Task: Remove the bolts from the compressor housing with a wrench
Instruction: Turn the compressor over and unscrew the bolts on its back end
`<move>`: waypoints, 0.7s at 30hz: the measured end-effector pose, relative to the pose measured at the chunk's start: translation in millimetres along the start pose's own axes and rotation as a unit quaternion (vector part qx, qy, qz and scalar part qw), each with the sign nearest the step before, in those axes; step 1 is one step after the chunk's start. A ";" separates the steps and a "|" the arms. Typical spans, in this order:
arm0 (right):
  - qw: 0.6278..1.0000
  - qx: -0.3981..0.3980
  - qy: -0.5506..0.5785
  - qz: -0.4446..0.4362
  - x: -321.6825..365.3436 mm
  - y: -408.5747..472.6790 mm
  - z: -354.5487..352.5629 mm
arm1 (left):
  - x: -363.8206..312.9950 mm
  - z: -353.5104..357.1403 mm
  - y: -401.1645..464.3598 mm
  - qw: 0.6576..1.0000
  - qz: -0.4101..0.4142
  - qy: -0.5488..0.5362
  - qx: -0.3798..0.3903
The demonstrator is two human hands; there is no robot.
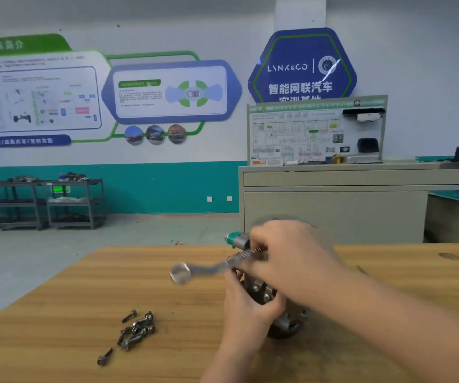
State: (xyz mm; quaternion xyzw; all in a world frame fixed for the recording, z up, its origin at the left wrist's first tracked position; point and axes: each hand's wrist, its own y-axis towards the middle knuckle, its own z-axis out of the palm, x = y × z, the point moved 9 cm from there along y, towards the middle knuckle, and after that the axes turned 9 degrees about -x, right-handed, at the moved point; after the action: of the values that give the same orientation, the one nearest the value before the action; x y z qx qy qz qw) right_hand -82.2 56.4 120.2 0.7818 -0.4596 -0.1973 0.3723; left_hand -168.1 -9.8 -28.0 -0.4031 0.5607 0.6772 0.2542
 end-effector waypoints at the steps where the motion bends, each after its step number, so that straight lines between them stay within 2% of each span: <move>1: 1.000 -0.018 0.011 -0.021 1.3 -13.4 -4.0 | 6.3 5.9 -0.1 0.999 -0.021 0.003 0.025; 3: 0.996 -0.026 0.088 -0.012 -8.0 -37.0 -8.1 | 12.1 10.7 -1.4 0.997 -0.064 -0.027 0.045; 6: 0.966 -0.088 0.237 0.051 -40.4 -59.4 -23.0 | 1.0 -3.0 -2.0 0.999 -0.017 -0.028 -0.014; 8: 0.929 -0.104 0.338 0.113 -64.5 -69.4 -24.8 | -0.8 -6.3 -4.3 0.999 -0.011 -0.034 -0.024; 10: 0.867 -0.083 0.458 0.177 -85.3 -75.8 -14.3 | -0.6 -2.3 -4.4 0.999 -0.008 -0.033 -0.014; 12: 0.787 -0.078 0.560 0.245 -107.1 -77.0 -2.0 | 1.5 0.4 -5.1 1.000 -0.012 -0.017 -0.007; 14: 0.720 -0.067 0.621 0.302 -121.8 -73.4 9.9 | 0.8 1.6 -6.0 1.000 -0.010 -0.011 -0.007; 15: 0.699 -0.059 0.634 0.324 -127.7 -70.5 15.6 | 0.4 1.6 -5.9 1.000 -0.008 -0.012 -0.008; 17: 0.681 -0.049 0.636 0.361 -138.8 -64.6 24.4 | 0.1 0.8 -5.5 1.000 -0.008 -0.018 -0.011; 18: 0.683 -0.049 0.623 0.378 -144.5 -61.4 27.2 | -0.1 0.2 -5.3 1.000 -0.009 -0.024 -0.012; 21: 0.716 -0.058 0.541 0.437 -163.8 -46.8 28.4 | -2.5 0.3 -5.6 0.999 -0.006 -0.032 -0.005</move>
State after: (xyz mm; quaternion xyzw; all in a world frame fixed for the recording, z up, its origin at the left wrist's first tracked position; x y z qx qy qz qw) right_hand -155.7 200.8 60.6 0.4438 -0.4578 0.4180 0.6471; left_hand -162.4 -7.8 -29.0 -0.3855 0.5461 0.6914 0.2740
